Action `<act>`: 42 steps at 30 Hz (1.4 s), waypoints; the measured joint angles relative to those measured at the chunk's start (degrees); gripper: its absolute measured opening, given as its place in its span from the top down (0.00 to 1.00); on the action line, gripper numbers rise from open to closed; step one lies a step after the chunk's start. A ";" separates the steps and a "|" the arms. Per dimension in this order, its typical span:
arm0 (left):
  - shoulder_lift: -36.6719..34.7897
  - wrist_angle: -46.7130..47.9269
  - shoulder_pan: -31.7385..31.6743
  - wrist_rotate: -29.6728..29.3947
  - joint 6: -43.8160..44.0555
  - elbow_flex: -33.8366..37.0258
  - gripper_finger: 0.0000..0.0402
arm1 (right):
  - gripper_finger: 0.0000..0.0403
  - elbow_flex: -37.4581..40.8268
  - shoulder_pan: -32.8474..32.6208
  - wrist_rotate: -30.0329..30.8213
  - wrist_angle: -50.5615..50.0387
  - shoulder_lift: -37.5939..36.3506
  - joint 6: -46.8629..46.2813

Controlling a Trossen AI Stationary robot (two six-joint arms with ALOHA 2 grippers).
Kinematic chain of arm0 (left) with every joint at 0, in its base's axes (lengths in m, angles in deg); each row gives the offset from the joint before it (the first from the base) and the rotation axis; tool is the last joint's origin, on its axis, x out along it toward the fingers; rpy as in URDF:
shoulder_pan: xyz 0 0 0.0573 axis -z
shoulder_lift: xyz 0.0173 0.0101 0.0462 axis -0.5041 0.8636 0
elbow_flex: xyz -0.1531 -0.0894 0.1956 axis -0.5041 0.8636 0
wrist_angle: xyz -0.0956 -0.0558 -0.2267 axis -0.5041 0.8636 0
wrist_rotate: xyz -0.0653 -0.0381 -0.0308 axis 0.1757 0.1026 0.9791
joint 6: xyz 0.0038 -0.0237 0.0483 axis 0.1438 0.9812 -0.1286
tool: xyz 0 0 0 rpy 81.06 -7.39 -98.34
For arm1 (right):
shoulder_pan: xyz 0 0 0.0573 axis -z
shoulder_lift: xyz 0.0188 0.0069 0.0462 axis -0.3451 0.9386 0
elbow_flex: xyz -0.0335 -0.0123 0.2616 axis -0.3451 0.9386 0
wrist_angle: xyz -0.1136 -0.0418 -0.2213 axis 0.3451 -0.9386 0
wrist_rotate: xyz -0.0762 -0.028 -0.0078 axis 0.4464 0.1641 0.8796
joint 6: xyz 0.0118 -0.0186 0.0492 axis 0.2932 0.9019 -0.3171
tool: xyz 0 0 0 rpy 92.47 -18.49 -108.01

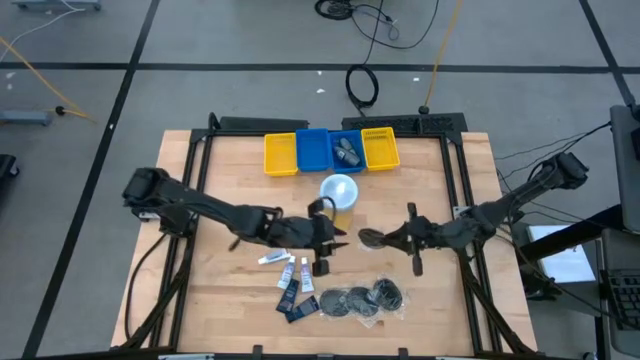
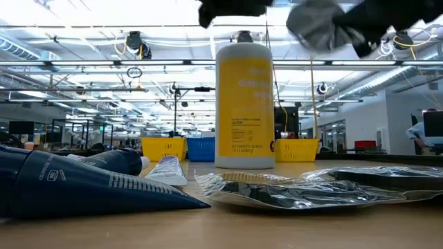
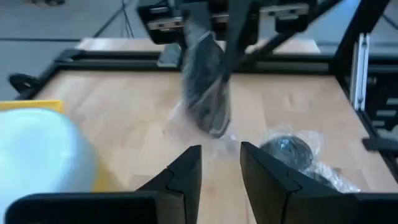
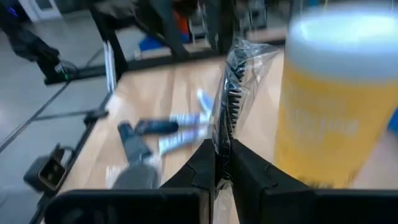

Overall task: Pick & Place Travel size toiletries
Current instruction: Put the hairbrush into the left yellow basket

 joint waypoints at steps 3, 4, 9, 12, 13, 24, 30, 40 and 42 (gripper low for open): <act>-2.67 -2.25 -0.43 -0.22 -0.86 3.21 0.72 | 0.95 -0.01 0.15 0.05 4.80 -0.62 5.87; -3.42 -2.63 -0.54 -0.69 -0.86 4.22 0.72 | 0.95 -0.02 0.16 0.06 6.67 -0.62 7.81; -6.43 -12.30 -1.68 -1.13 -1.33 9.17 0.72 | 0.95 -0.07 1.12 0.85 12.35 -0.01 14.30; -7.23 -16.87 -2.10 -0.83 -2.27 11.54 0.72 | 0.95 -0.04 2.69 1.58 14.25 0.86 15.85; -7.24 -18.40 -2.32 -0.66 -2.41 11.90 0.72 | 0.95 -0.04 3.15 1.53 14.97 1.04 16.43; -7.16 -22.01 -3.29 2.30 -2.46 12.61 0.72 | 0.95 -0.07 6.56 -2.97 18.46 2.99 18.63; -7.16 -21.82 -3.72 2.24 -2.43 12.61 0.66 | 0.95 -0.07 6.69 -3.31 19.88 4.23 19.18; -7.16 -24.89 -3.70 2.57 -0.84 12.61 0.39 | 0.95 -0.07 6.91 -3.31 20.04 4.23 19.29; -7.16 -25.30 -3.95 2.22 -0.86 12.61 0.37 | 0.95 -0.07 6.91 -3.50 20.39 4.23 19.30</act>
